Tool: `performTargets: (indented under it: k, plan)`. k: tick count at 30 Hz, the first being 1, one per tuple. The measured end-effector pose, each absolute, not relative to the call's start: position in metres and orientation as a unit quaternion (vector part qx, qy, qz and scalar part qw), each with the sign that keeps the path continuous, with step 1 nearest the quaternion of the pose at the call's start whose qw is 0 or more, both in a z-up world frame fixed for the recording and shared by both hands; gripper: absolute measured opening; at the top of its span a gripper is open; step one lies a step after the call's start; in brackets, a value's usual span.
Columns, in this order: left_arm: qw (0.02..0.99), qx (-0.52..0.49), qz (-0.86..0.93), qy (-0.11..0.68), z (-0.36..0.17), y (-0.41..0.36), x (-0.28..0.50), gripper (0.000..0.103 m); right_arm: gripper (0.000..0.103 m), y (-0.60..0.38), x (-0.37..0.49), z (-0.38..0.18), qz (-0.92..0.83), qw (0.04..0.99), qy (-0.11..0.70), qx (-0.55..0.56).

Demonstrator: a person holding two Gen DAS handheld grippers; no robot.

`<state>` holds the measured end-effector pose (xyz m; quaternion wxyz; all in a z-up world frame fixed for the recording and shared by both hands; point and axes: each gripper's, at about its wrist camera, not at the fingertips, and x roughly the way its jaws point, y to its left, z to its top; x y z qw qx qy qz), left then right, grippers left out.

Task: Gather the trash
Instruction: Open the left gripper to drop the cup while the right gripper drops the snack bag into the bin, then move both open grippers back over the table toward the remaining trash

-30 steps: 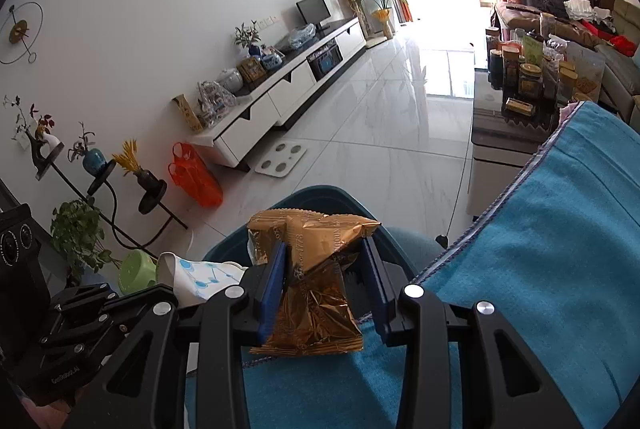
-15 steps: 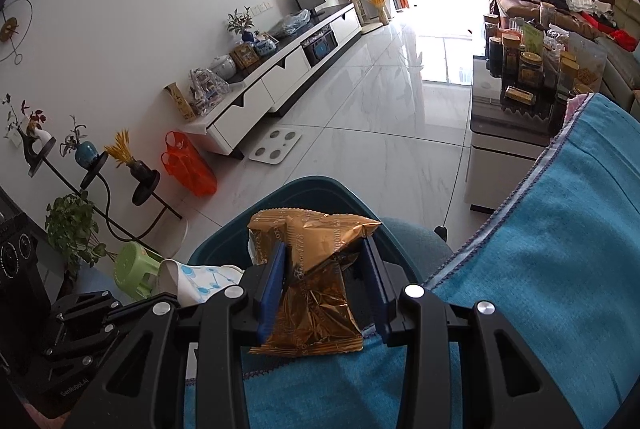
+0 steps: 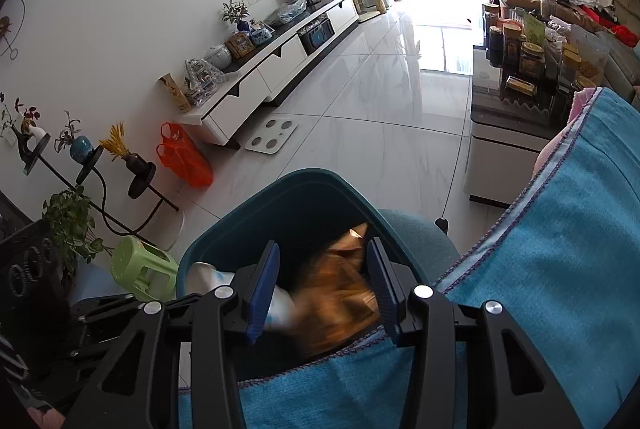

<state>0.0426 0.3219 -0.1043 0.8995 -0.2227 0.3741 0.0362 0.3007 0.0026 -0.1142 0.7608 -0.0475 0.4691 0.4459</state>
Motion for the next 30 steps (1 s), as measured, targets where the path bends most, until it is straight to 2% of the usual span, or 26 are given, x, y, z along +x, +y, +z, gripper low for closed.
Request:
performTargets:
  k: [4,7,9,11,17,22,30]
  plan:
    - [0.894,-0.231,0.041,0.382,-0.114,0.325,0.051,0.006,0.043,-0.001,0.299,-0.114,0.446,0.763,0.467,-0.044]
    - [0.893,-0.233,0.049,0.382,-0.117,0.324,0.053,0.013,0.043,-0.010,0.298,-0.110,0.445,0.767,0.461,-0.036]
    - [0.898,-0.228,0.051,0.373,-0.113,0.319,0.051,0.025,0.044,-0.020,0.294,-0.105,0.446,0.772,0.453,-0.031]
    - [0.906,-0.218,0.051,0.360,-0.105,0.314,0.047,0.033,0.046,-0.037,0.287,-0.096,0.449,0.779,0.438,-0.025]
    - [0.933,-0.174,-0.009,0.315,-0.067,0.271,0.044,0.052,0.051,-0.107,0.259,-0.062,0.445,0.811,0.380,-0.015]
    - [0.935,-0.147,-0.095,0.307,-0.052,0.212,0.061,0.055,0.052,-0.181,0.242,-0.046,0.405,0.844,0.350,0.006]
    - [0.917,-0.112,-0.199,0.327,-0.058,0.106,0.105,0.056,0.052,-0.290,0.226,-0.046,0.298,0.892,0.339,0.043]
